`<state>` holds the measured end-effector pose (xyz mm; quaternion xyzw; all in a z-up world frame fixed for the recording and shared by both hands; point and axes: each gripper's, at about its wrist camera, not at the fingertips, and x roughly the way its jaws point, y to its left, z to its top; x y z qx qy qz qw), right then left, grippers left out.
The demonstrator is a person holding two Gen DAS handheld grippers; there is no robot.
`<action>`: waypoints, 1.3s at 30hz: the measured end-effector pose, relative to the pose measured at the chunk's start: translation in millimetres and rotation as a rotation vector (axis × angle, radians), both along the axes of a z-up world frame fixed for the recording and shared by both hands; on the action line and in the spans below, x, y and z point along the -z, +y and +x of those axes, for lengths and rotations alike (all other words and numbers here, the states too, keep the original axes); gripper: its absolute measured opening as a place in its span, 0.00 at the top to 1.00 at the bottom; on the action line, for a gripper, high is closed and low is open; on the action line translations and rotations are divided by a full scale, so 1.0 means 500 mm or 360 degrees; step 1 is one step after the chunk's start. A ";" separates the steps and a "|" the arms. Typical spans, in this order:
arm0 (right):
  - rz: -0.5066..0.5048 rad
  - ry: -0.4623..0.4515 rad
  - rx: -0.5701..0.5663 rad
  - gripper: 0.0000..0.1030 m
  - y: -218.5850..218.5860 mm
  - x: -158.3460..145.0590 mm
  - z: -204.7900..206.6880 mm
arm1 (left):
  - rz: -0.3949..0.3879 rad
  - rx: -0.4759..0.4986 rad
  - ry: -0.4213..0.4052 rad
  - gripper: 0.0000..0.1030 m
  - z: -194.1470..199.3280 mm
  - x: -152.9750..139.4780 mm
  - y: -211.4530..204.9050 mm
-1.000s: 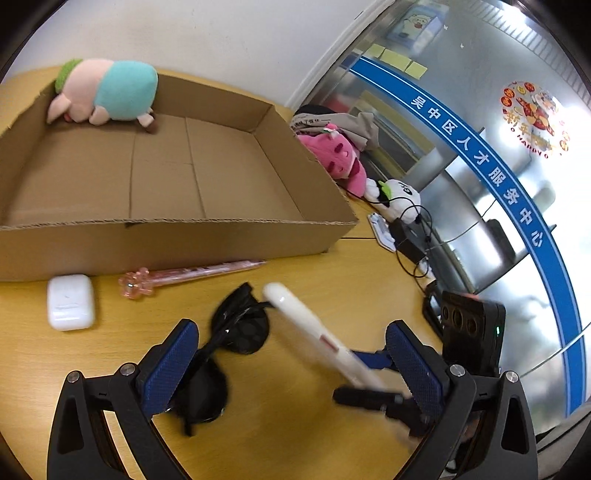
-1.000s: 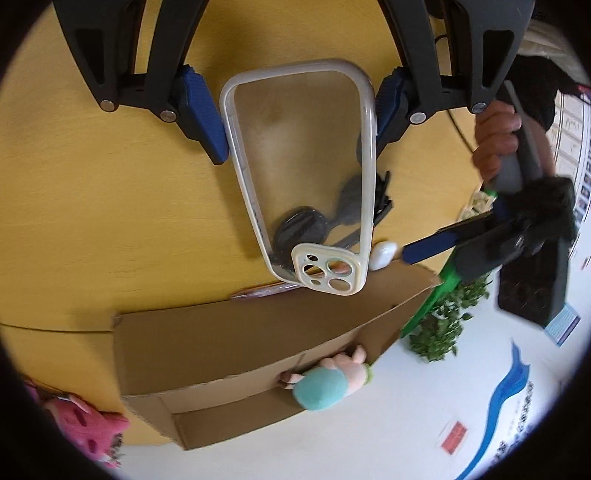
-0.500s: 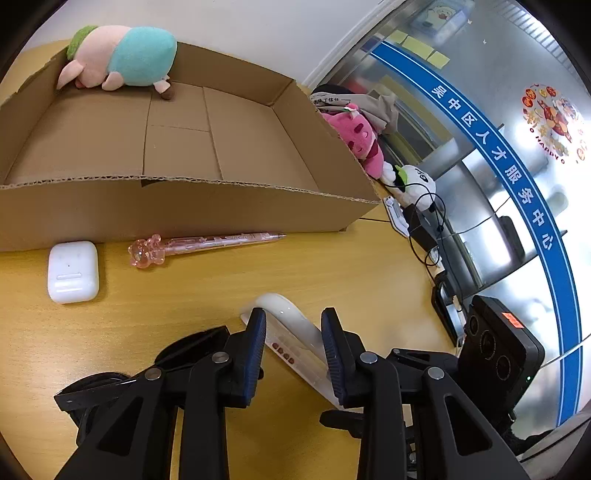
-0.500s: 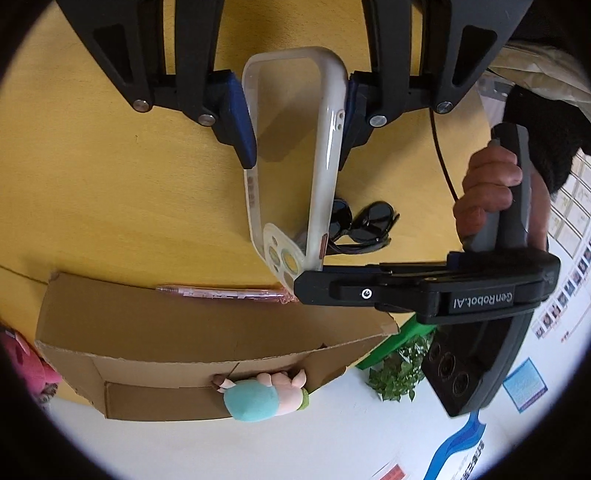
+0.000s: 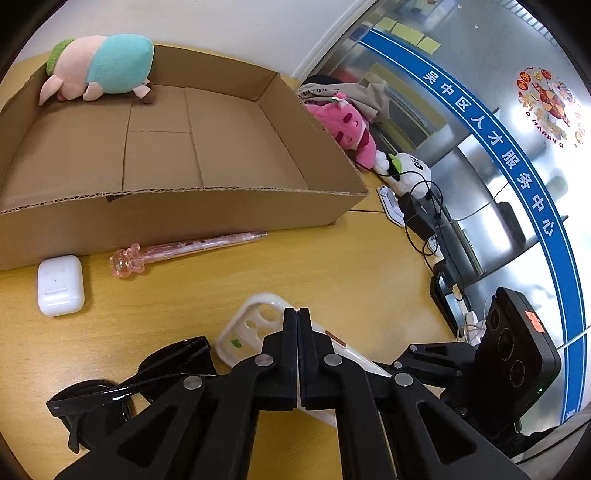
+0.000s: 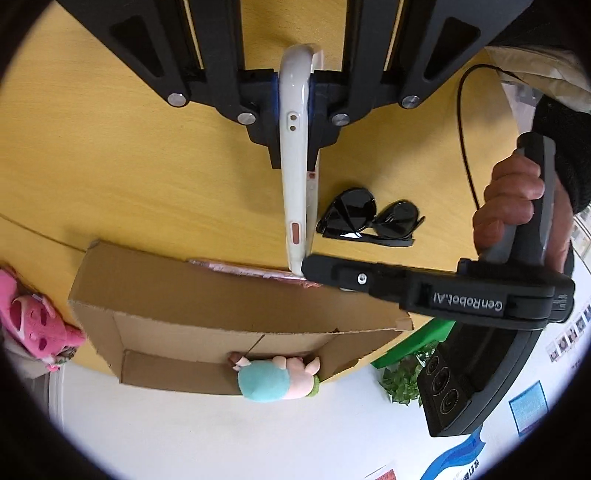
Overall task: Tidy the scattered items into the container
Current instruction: 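Close the left gripper on the phone case while the right gripper opens and releases it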
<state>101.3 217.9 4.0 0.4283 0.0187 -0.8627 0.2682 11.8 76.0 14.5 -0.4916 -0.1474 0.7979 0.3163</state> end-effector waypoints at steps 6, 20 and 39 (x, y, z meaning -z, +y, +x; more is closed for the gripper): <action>-0.0020 0.0022 0.0031 0.92 0.015 -0.009 -0.019 | -0.0125 -0.0085 0.0056 0.99 -0.003 0.001 -0.015; -0.0331 -0.0176 0.0047 0.90 0.121 0.008 -0.064 | -0.0407 0.0237 0.0006 0.86 -0.016 0.072 0.085; 0.0106 -0.0346 0.0564 0.66 0.182 0.065 -0.031 | -0.0558 0.0196 -0.0006 0.95 -0.021 0.090 0.103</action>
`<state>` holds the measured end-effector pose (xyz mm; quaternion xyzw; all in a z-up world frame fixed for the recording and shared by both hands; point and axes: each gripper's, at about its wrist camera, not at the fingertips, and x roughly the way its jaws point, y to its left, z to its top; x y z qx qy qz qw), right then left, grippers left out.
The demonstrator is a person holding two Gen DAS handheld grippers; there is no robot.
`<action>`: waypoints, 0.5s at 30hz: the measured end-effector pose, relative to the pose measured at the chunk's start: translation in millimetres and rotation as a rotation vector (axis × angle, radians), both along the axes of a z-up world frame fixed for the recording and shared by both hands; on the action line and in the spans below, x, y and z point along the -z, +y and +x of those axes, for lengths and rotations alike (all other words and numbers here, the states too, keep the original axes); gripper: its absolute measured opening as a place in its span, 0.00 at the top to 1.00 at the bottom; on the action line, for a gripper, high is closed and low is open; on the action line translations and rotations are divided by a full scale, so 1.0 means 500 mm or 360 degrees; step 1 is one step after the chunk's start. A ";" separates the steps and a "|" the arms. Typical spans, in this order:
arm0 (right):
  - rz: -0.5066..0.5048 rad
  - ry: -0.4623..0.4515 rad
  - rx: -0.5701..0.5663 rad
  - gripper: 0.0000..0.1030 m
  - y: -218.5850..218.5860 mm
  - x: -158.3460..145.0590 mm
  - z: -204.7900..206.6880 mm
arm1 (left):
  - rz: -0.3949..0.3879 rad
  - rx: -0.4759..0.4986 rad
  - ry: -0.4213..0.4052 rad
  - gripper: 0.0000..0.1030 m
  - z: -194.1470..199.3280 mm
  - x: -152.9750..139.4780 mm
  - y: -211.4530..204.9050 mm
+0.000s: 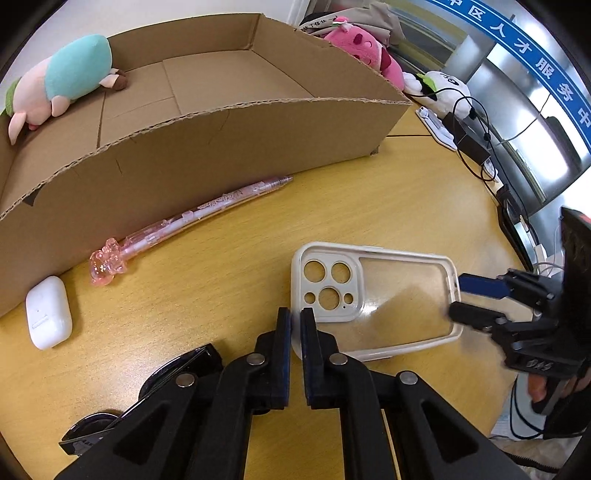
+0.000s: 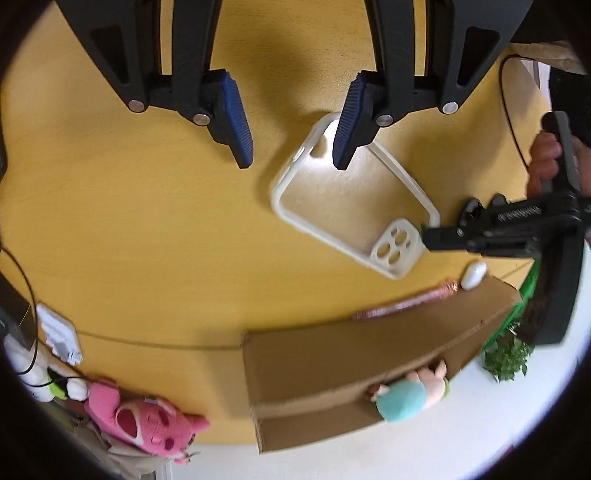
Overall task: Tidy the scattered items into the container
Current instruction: 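Close the left gripper on the phone case while the right gripper opens and releases it, then carry the phone case with the left gripper over the box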
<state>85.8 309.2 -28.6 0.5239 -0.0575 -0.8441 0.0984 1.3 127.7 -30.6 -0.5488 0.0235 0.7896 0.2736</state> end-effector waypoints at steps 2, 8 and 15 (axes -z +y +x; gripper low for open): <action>0.0029 0.0016 0.0024 0.85 -0.008 0.001 -0.009 | -0.0020 -0.0004 0.0015 0.95 0.002 -0.003 0.001; 0.0069 0.0054 0.0028 0.90 -0.016 -0.005 -0.028 | -0.0001 -0.0069 0.0056 0.96 0.012 -0.024 -0.017; 0.0113 0.0415 -0.0050 0.91 -0.051 -0.128 -0.049 | 0.0094 -0.0156 0.0362 0.95 0.028 -0.172 -0.074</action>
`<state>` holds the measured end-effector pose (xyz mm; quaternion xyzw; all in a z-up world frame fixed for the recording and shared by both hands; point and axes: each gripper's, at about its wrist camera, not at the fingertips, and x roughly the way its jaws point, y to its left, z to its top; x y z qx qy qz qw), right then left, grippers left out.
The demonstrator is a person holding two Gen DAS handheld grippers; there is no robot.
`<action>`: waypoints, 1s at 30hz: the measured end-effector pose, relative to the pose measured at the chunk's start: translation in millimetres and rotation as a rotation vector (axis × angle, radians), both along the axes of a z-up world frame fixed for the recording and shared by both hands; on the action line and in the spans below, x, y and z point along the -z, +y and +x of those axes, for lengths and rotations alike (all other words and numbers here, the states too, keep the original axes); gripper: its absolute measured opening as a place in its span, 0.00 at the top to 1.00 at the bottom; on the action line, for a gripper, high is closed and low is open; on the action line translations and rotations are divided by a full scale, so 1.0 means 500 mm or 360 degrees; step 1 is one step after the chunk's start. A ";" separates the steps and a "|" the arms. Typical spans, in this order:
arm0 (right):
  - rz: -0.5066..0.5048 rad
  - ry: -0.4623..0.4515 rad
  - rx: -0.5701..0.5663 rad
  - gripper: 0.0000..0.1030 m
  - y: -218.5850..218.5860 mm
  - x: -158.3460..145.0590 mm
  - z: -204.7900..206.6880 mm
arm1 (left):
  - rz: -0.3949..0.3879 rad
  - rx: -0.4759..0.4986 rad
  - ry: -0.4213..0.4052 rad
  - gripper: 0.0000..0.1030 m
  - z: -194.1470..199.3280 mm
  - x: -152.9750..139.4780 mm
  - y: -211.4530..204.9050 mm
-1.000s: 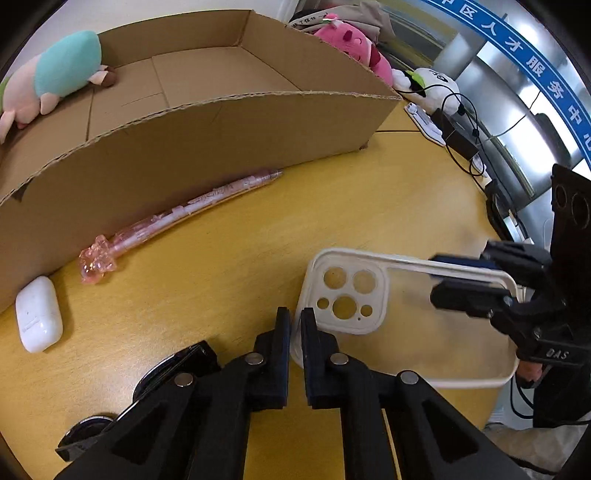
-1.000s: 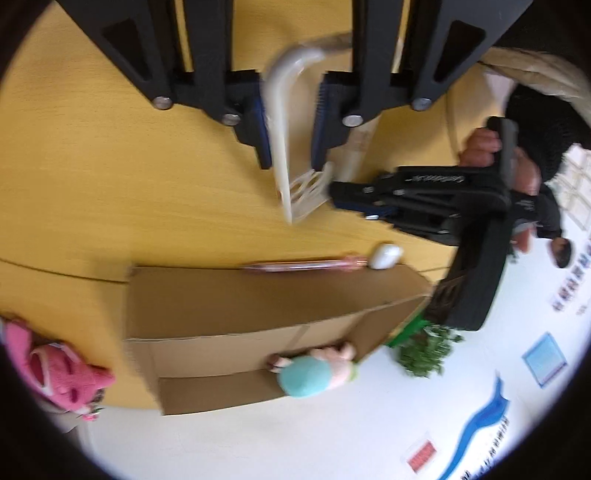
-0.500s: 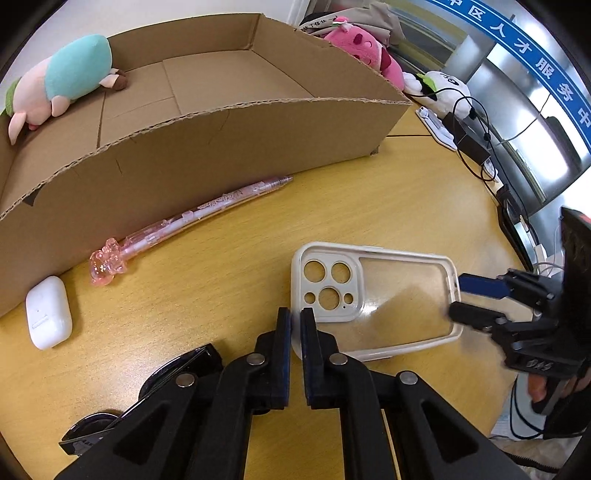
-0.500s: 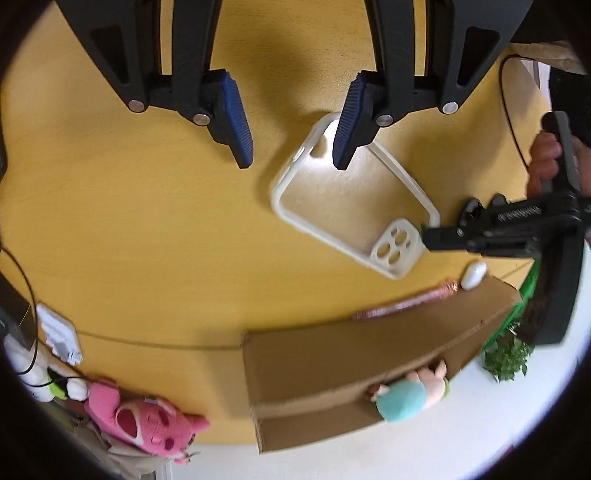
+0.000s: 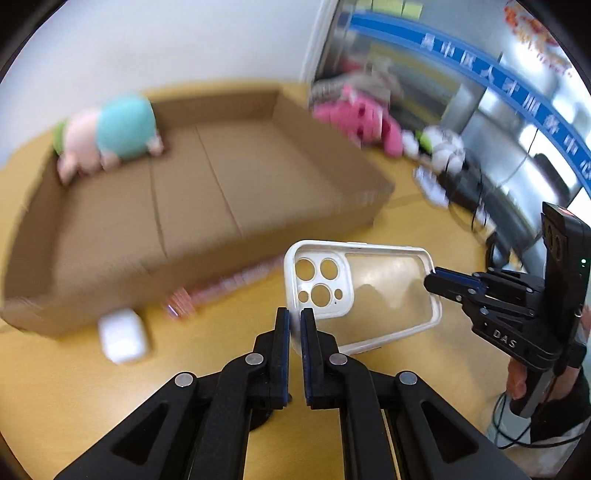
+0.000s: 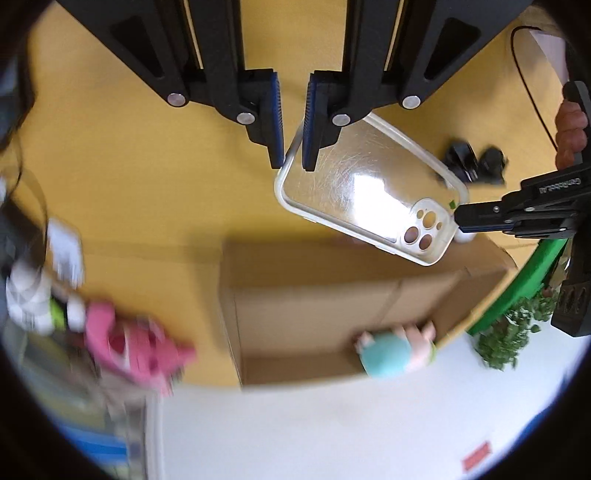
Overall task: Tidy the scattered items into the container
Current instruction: 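Carry the phone case with the left gripper over the box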
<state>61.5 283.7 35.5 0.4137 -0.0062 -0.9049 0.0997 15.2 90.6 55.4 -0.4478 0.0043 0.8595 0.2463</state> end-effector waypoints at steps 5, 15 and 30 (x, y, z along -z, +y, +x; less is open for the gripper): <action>0.0051 0.0288 -0.0111 0.92 -0.039 -0.133 -0.066 | -0.0010 -0.0087 0.0243 0.95 -0.042 -0.119 -0.050; 0.0052 0.0544 -0.0188 0.92 -0.084 -0.323 -0.275 | -0.0021 -0.0230 0.0424 0.95 -0.229 -0.255 -0.112; 0.0080 0.0215 -0.0041 0.95 -0.056 -0.219 -0.614 | -0.0120 -0.0295 0.0124 0.94 -0.564 -0.166 -0.074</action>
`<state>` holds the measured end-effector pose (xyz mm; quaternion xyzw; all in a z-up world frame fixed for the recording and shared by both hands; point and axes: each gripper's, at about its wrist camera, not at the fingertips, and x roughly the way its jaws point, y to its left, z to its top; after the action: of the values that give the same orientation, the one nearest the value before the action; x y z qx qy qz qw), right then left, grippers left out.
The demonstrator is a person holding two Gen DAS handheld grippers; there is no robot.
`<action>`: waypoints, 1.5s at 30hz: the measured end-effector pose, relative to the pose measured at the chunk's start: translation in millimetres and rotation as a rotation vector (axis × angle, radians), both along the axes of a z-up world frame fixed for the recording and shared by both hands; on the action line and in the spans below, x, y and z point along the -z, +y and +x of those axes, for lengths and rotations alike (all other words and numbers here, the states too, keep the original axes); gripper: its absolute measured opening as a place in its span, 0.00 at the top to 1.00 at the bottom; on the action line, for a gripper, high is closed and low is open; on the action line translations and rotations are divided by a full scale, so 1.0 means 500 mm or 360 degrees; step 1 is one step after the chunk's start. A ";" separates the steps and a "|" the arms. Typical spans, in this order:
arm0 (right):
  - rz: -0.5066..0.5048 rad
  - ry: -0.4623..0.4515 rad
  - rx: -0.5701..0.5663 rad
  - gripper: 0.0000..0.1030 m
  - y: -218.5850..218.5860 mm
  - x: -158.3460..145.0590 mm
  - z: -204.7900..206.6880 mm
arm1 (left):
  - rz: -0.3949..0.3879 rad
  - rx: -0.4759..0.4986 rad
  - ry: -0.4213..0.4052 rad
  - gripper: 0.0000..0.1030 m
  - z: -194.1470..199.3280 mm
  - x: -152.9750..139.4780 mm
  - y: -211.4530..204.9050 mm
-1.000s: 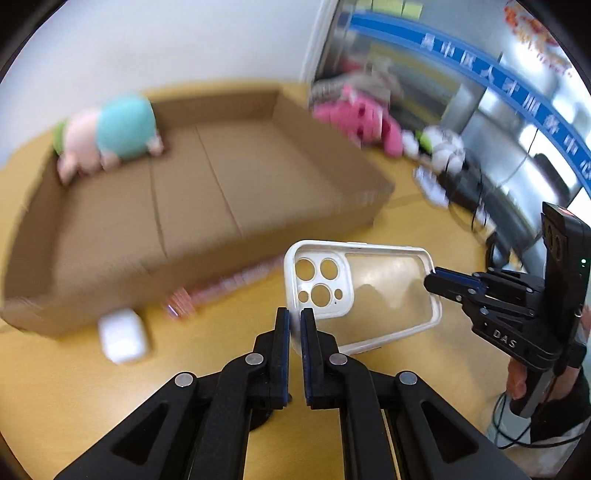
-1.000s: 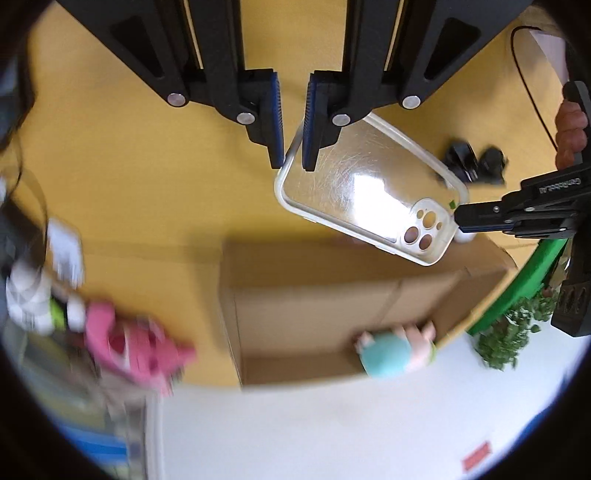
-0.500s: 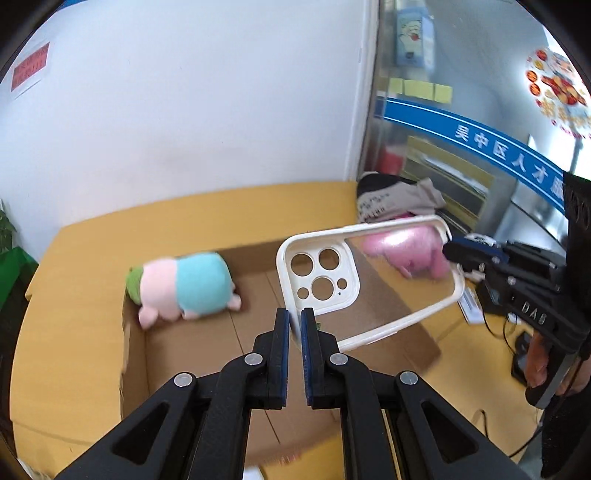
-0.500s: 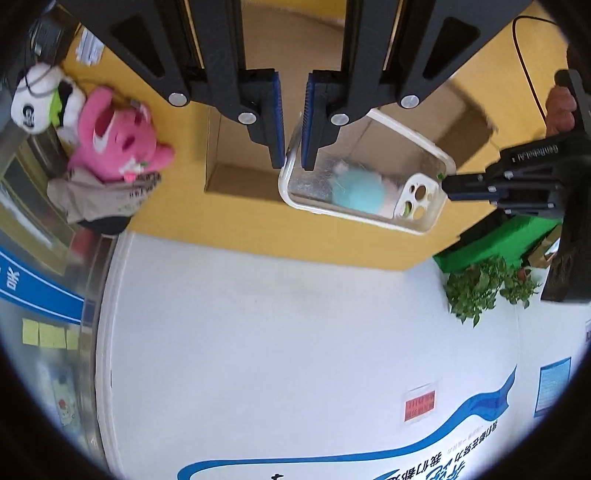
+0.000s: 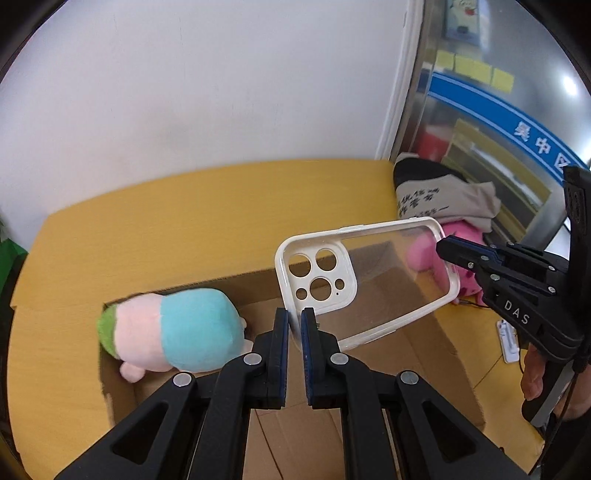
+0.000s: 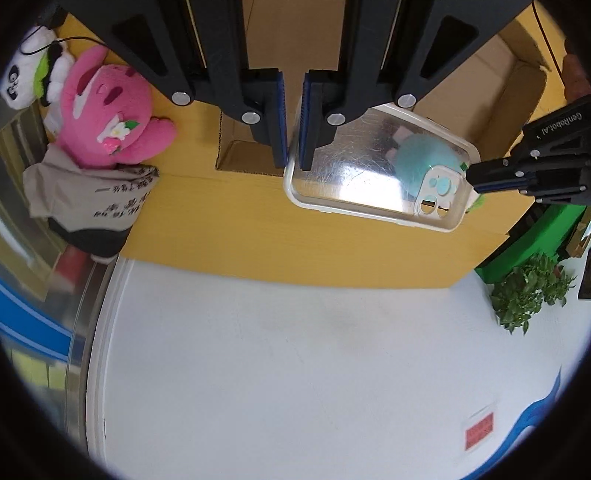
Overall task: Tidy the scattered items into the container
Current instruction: 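Carry the phone case with the left gripper over the box, then lower the phone case into the box and open the left gripper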
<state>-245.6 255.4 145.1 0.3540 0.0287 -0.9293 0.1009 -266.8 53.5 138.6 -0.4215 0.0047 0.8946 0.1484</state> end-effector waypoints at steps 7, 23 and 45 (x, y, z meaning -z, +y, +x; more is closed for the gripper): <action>0.0007 -0.0216 0.0024 0.95 0.003 0.110 -0.101 | -0.0046 -0.0017 -0.0241 0.94 -0.104 0.141 0.032; 0.0274 -0.0528 0.0183 0.96 -0.029 0.298 -0.203 | -0.0186 -0.0050 -0.0484 0.95 -0.200 0.302 0.093; -0.0349 -0.0161 0.0062 0.25 0.005 0.116 0.016 | 0.0124 -0.0033 -0.0013 0.17 -0.018 0.078 0.044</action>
<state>-237.8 258.0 87.1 0.3876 -0.0851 -0.9097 0.1224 -275.6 75.5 99.8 -0.4191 -0.0352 0.8938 0.1555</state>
